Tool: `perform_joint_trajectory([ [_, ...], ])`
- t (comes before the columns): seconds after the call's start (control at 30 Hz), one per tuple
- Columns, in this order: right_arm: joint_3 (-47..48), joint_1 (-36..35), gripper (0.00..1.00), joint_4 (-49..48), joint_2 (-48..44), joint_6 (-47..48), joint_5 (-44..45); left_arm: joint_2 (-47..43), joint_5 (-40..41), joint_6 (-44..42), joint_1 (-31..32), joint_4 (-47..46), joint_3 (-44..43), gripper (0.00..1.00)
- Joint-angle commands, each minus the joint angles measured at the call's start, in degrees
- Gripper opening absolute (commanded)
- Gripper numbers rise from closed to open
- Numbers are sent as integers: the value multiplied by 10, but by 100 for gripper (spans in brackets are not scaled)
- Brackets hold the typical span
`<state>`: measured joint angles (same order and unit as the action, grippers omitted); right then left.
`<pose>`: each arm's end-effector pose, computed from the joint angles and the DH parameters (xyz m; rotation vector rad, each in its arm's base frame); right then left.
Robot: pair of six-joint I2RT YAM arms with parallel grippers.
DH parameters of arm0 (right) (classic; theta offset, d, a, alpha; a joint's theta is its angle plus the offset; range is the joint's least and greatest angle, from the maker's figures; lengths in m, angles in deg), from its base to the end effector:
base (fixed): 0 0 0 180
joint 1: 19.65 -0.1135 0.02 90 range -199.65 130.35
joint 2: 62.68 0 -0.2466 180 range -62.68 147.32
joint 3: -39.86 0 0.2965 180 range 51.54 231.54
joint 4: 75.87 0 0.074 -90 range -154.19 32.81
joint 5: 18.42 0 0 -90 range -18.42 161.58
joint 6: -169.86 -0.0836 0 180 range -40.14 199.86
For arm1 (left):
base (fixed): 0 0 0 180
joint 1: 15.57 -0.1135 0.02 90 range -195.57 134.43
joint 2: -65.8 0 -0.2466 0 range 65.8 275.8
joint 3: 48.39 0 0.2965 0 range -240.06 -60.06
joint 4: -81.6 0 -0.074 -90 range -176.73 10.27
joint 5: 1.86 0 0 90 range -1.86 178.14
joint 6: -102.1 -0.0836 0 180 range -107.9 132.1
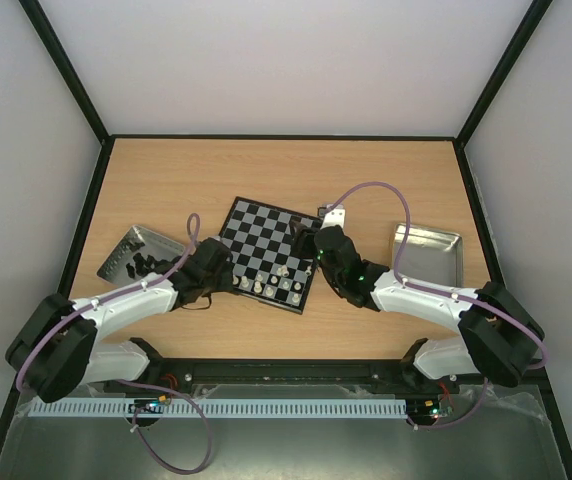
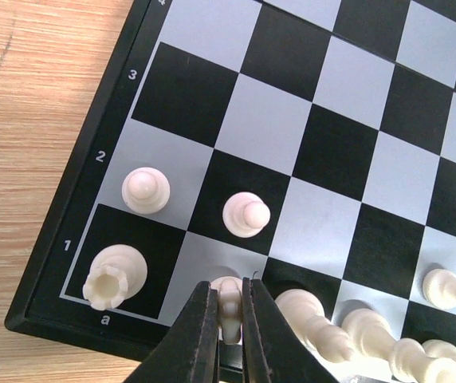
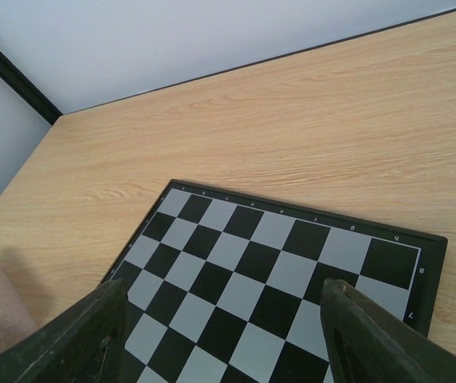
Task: Set up the chess pieces on the board
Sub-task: Place the chess piece on the chessboard, then pick up the chess piece from the chessboard.
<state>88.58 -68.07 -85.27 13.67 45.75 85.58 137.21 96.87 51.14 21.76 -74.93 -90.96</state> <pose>0.2619 0.2647 0.1671 -0.0707 1.9491 0.7477 0.2438 -0.1699 0.0803 -0.1027 2.5065 -0.3787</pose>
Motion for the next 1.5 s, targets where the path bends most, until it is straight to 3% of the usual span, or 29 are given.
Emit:
perform_joint_trajectory([
  [0.0,-2,2,65,-10,1,-3,-4,10,33,4,6,-2,1,5],
  [0.43,-5,3,65,-9,-6,-12,-6,-24,20,5,9,35,-20,23],
  [0.7,10,3,65,22,-23,-8,-16,-96,41,15,9,66,-62,31],
  [0.83,58,4,65,93,-10,-8,-34,-163,77,8,9,74,-78,39],
  [1.0,182,4,65,289,52,18,-115,-255,139,-24,8,95,-119,54],
  [1.13,231,4,63,382,93,19,-145,-308,166,-75,8,81,-138,61],
  [1.47,286,-5,56,478,182,20,-188,-355,220,-156,7,66,-142,72],
])
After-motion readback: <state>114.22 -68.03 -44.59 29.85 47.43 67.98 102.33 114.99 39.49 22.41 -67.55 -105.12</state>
